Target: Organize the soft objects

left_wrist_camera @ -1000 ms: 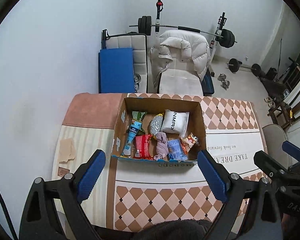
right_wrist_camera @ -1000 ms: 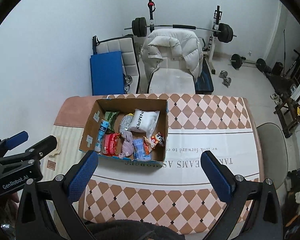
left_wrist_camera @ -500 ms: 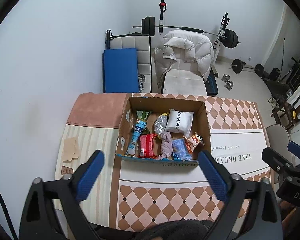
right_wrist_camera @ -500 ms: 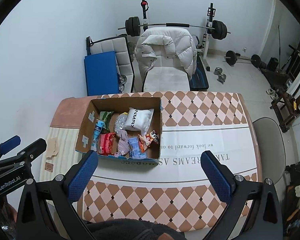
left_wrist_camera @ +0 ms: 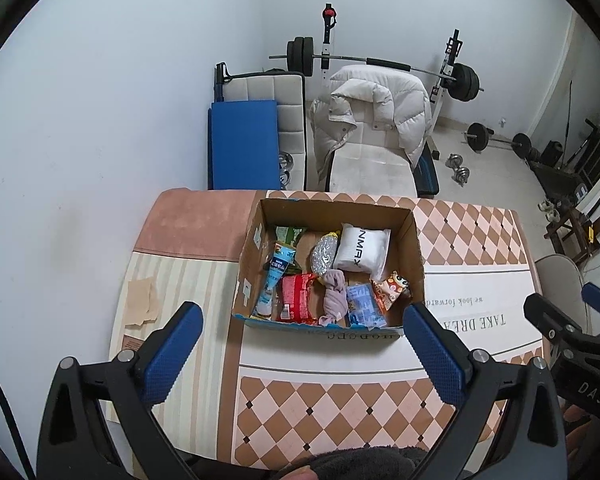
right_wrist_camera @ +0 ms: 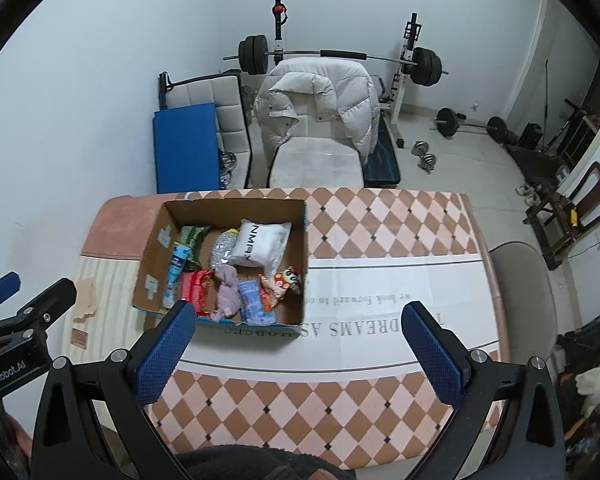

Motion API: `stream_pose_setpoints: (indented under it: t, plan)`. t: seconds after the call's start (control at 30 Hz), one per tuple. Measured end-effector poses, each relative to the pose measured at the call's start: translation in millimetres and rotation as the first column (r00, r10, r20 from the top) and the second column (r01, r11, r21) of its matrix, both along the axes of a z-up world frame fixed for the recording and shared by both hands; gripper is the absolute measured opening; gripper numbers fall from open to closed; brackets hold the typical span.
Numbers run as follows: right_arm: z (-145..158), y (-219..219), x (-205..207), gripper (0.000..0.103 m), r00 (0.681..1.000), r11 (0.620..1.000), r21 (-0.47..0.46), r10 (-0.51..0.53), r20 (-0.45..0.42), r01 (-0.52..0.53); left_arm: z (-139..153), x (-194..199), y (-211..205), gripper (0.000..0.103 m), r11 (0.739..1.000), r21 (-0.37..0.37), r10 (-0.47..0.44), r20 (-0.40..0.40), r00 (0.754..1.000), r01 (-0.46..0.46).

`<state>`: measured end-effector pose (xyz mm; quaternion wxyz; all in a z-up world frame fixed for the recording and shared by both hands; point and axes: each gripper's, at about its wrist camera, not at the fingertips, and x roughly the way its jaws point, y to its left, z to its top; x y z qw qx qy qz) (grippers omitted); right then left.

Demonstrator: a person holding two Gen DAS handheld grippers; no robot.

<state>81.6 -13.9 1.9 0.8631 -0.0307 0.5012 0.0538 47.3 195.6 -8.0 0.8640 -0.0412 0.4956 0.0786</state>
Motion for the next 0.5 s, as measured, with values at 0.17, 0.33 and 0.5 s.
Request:
stream_pose_setpoints:
  t: [0.17,0.33,0.5]
  plan:
    - [-0.6,-0.7,2.3,0.103,1.000,1.000,-0.006,0.001,0.004,-0.001,-0.5,0.8,2.5,0.103,1.000,0.003,0.005,0.005,1.000,-0.005]
    - [0.1,-0.3,3.0,0.103,1.000,1.000,-0.007,0.001,0.005,-0.001,-0.4,1.4,2.6,0.103,1.000,0.005,0.006,0.007,1.000,-0.006]
    - [0.2,-0.3,3.1,0.103,1.000,1.000,-0.007,0.004,0.003,-0.004,-0.4,1.8,3.4,0.103,1.000,0.003,0.001,0.005,1.000,-0.001]
